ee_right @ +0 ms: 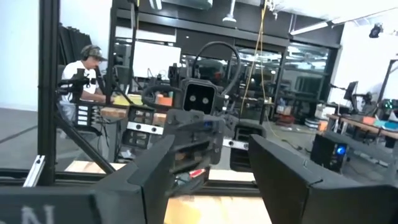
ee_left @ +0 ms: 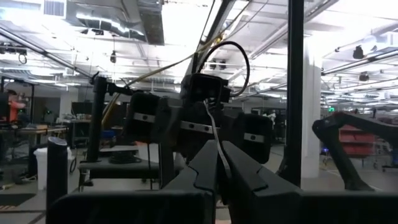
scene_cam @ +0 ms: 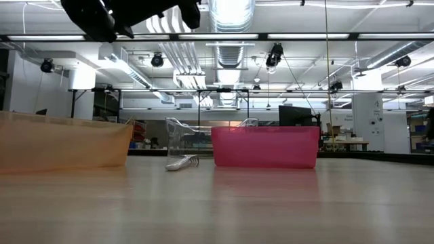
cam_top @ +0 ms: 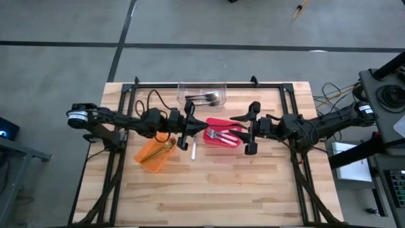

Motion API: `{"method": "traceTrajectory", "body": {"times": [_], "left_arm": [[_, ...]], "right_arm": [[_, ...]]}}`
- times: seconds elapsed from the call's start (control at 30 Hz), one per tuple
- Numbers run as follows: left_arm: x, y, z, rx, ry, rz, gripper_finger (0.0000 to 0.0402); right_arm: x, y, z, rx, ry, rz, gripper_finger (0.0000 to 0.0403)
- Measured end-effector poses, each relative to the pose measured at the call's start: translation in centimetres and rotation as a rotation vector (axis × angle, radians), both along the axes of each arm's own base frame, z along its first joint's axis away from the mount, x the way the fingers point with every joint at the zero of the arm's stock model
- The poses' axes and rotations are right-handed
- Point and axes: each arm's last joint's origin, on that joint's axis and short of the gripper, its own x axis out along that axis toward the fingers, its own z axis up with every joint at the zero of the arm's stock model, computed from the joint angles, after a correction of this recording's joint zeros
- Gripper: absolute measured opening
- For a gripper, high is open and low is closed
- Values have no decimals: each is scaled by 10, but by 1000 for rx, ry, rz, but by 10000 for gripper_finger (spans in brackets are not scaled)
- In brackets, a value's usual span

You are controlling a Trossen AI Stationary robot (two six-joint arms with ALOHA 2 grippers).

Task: Sort silverware by color (type)
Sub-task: Put the black fork into the transparent bin

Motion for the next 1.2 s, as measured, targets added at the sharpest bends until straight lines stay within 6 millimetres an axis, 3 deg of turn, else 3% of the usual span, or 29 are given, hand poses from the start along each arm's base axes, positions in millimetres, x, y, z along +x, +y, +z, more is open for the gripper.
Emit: {"method": "traceTrajectory", "body": {"times": [0.17, 0.3, 0.57, 0.83, 1.0, 1.2], "left_arm": [[0, 0, 0, -1, 2, 1, 0], [0, 0, 0, 0, 1, 1, 0], [0, 0, -1, 2, 2, -1, 0], [0, 0, -1, -2, 2, 13, 2], [0, 1, -1, 7, 5, 24, 45], [1, 2, -4, 12, 36, 82, 137]], "right_arm": [[0, 0, 2, -18, -10, -2, 190], [-1, 0, 4, -16, -35, -3, 163], [0, 0, 4, -12, -34, -10, 26], [0, 0, 3, 8, -32, -12, 12], [0, 0, 2, 0, -15, -10, 11], [-2, -3, -2, 23, 46, -75, 10]]}}
